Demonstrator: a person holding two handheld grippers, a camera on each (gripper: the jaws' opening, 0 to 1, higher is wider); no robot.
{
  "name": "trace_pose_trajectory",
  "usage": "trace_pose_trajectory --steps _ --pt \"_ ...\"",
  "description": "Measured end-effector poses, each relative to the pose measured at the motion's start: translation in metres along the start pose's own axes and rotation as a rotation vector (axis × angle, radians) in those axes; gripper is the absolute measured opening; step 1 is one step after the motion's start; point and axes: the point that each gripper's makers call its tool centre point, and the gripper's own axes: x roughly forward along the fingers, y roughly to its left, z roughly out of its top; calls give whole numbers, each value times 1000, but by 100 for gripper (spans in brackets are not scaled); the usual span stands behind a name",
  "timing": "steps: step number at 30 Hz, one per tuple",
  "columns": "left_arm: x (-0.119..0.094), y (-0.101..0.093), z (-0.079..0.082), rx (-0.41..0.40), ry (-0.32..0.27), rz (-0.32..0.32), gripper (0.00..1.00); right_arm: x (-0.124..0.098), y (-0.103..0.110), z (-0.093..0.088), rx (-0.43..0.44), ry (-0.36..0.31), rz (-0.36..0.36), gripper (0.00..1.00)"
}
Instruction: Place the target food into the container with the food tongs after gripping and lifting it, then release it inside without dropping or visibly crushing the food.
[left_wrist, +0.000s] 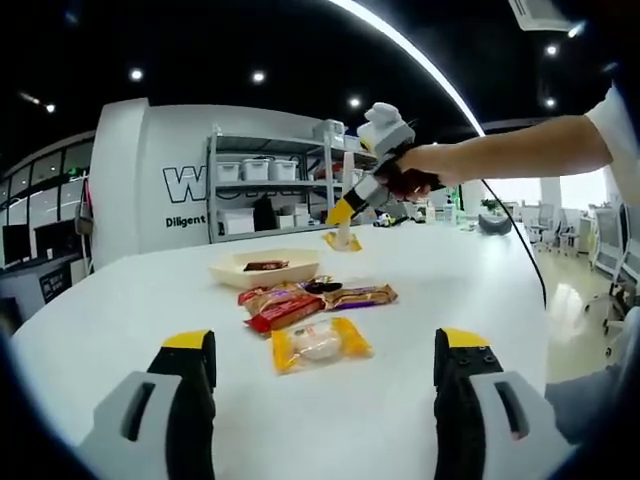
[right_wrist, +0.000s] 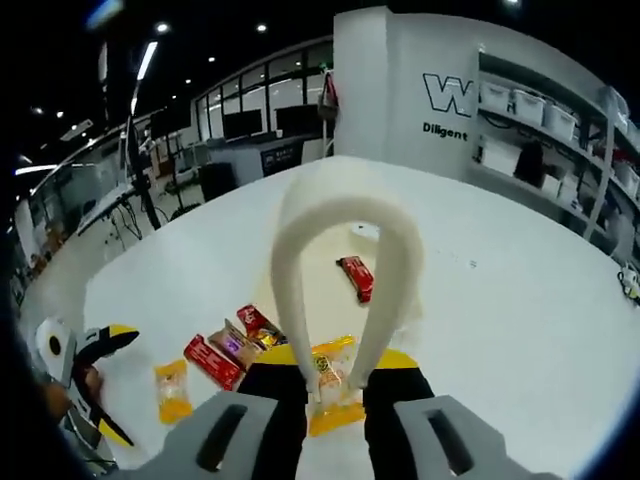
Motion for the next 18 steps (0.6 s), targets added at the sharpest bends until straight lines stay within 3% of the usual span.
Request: trace_pose_trajectory --steps 10,18 --pt "0 3 0 -8 -9 4 88 32 9 26 -48 -56 -22 14" --pt "3 6 -1 -21 -6 1 88 57 19 25 -76 -55 -20 15"
